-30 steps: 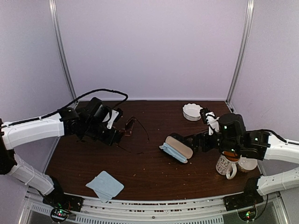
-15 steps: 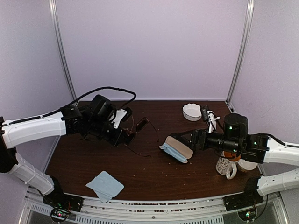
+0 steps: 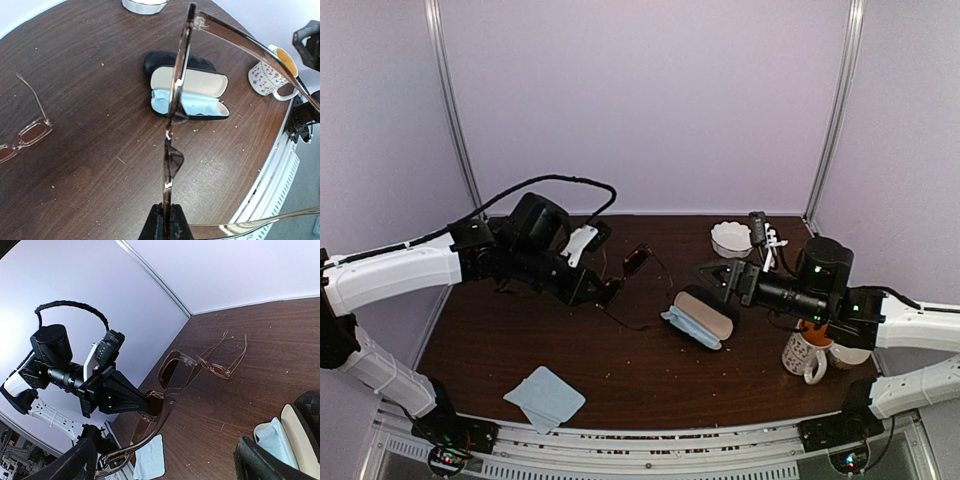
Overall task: Organize the sunglasses
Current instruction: Fold the left temple of the sunglasses with the sunglasses.
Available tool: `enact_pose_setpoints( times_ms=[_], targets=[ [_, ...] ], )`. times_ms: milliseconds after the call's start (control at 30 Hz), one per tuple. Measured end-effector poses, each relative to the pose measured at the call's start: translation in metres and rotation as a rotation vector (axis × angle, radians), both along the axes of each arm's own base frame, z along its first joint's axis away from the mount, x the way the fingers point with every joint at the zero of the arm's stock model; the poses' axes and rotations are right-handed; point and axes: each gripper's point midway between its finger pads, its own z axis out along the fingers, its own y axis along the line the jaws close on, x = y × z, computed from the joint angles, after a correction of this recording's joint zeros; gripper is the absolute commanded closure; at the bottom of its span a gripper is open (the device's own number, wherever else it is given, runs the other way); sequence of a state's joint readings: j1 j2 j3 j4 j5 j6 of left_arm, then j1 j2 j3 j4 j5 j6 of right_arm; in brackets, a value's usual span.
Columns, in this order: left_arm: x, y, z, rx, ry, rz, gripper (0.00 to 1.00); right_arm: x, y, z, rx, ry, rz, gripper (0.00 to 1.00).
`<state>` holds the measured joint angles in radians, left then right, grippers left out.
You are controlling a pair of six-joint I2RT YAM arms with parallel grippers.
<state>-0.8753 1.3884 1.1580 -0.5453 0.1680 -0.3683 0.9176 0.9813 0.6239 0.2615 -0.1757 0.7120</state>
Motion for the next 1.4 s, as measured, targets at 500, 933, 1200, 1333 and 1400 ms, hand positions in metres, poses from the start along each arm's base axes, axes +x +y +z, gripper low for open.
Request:
enact_pose_setpoints(
  times_ms=[500,933,1200,1333,1400],
  targets=[
    [-0.009,-0.017,0.018,-0.077,0.013,-0.052,1.0,0.013,0.028,-0.02,-0.007,0.056,0.037,0.04],
    [-0.016,-0.025,0.023,-0.115,0.033,-0.077,1.0,0.013,0.042,-0.019,0.012,0.064,0.085,0.04],
    [-0.019,-0.031,0.029,-0.146,0.033,-0.098,1.0,0.01,0.049,-0.02,0.022,0.073,0.121,0.04],
    [-0.022,-0.034,0.031,-0.153,0.034,-0.109,1.0,0.008,0.051,-0.017,0.03,0.068,0.135,0.04],
    [-0.024,-0.035,0.033,-0.161,0.035,-0.116,1.0,0.009,0.052,-0.017,0.032,0.068,0.139,0.04]
  ],
)
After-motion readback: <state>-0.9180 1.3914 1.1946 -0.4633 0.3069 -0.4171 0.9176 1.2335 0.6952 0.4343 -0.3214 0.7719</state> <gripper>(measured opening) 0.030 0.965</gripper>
